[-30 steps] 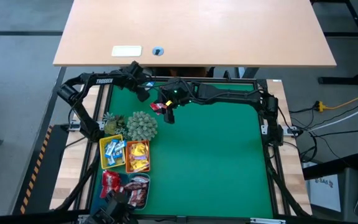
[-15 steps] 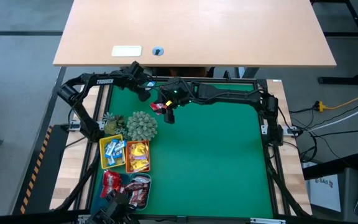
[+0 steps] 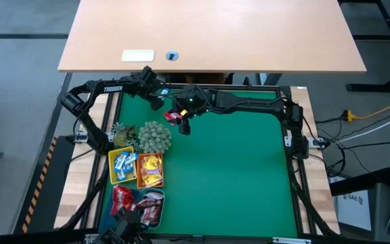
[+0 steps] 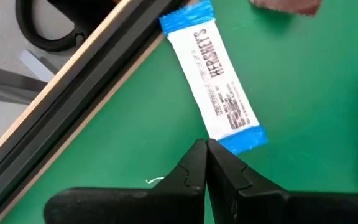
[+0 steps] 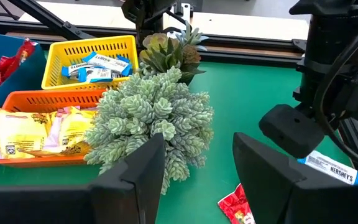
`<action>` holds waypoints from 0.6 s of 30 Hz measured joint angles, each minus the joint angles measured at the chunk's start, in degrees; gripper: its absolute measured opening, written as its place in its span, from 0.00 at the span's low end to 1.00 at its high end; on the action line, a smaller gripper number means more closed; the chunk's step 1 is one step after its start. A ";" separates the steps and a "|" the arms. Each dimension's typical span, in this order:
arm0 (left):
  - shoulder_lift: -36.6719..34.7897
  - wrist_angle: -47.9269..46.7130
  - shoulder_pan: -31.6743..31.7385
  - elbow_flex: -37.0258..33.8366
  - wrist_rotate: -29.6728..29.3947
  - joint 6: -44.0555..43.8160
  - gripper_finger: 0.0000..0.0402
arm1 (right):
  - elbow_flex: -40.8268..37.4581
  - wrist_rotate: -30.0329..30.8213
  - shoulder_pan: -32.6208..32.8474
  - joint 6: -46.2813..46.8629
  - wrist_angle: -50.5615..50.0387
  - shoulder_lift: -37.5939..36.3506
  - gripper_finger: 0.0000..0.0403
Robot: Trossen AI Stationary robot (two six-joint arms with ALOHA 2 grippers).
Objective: Sort candy
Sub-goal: Put the white chocolate into the yellow basket
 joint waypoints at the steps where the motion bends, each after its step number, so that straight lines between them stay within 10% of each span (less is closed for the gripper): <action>1: 0.00 0.36 -0.10 0.00 -0.09 -1.01 0.00 | 0.00 0.00 -0.02 0.01 0.00 0.00 0.47; 18: 0.06 4.01 -1.80 0.09 0.19 -13.24 0.40 | 0.00 0.00 -0.02 0.00 -0.02 0.00 0.47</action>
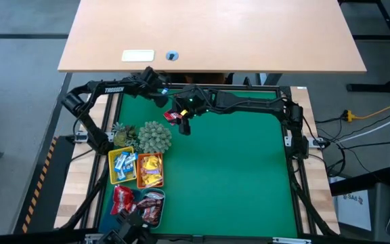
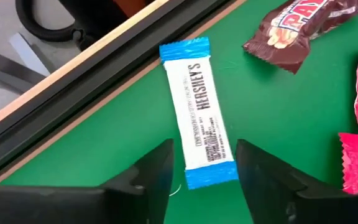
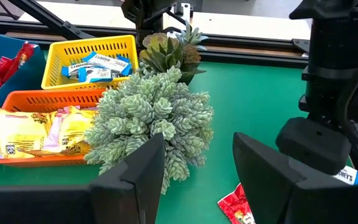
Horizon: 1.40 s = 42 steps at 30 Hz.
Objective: Sort candy
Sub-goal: Put the white chocolate into the yellow basket
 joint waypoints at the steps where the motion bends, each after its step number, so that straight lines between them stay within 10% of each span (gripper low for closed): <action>1: 0.14 0.09 -0.36 0.00 -0.43 0.01 0.42 | 0.00 0.00 0.00 0.00 0.00 0.00 0.47; 42: 3.98 -1.04 -1.98 0.22 -1.20 1.51 0.51 | 0.00 -0.02 0.00 0.00 0.03 0.02 0.47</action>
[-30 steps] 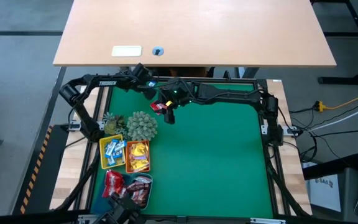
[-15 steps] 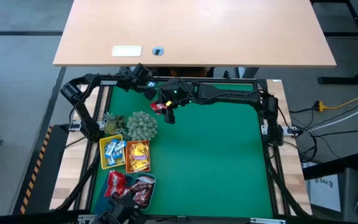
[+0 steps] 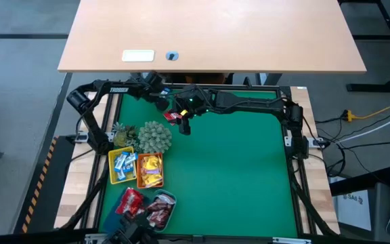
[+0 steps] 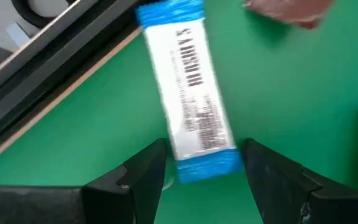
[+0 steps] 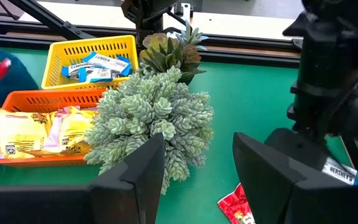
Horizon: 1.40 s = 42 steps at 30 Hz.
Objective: Sort candy
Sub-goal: Put the white chocolate into the yellow basket
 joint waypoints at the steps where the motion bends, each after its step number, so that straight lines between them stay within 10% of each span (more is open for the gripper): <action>1: 0.02 -0.61 -0.52 0.45 -0.84 0.75 0.51 | 0.00 0.00 0.02 0.00 0.01 -0.02 0.47; 42: 2.80 -3.02 -0.23 4.31 -3.53 -1.11 0.29 | 0.00 -0.42 0.00 0.00 -0.49 0.00 0.47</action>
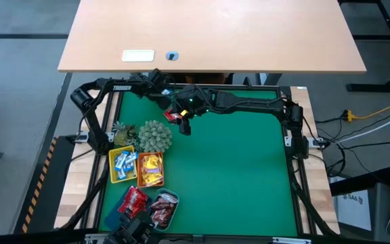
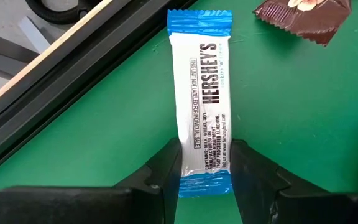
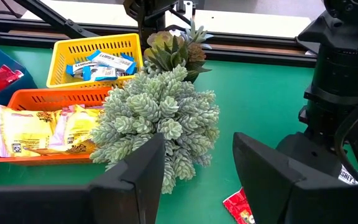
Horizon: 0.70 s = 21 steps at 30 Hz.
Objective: Sort candy
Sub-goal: Put the white chocolate into the yellow basket
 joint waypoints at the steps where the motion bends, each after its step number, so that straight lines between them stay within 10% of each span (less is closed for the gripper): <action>1: -0.09 -0.08 0.00 0.00 0.30 -0.03 0.29 | 0.00 0.00 0.00 0.00 0.00 0.00 0.47; 21: -2.29 -1.37 -0.28 4.68 6.56 -0.37 0.29 | 0.00 0.01 0.00 0.00 0.04 0.00 0.47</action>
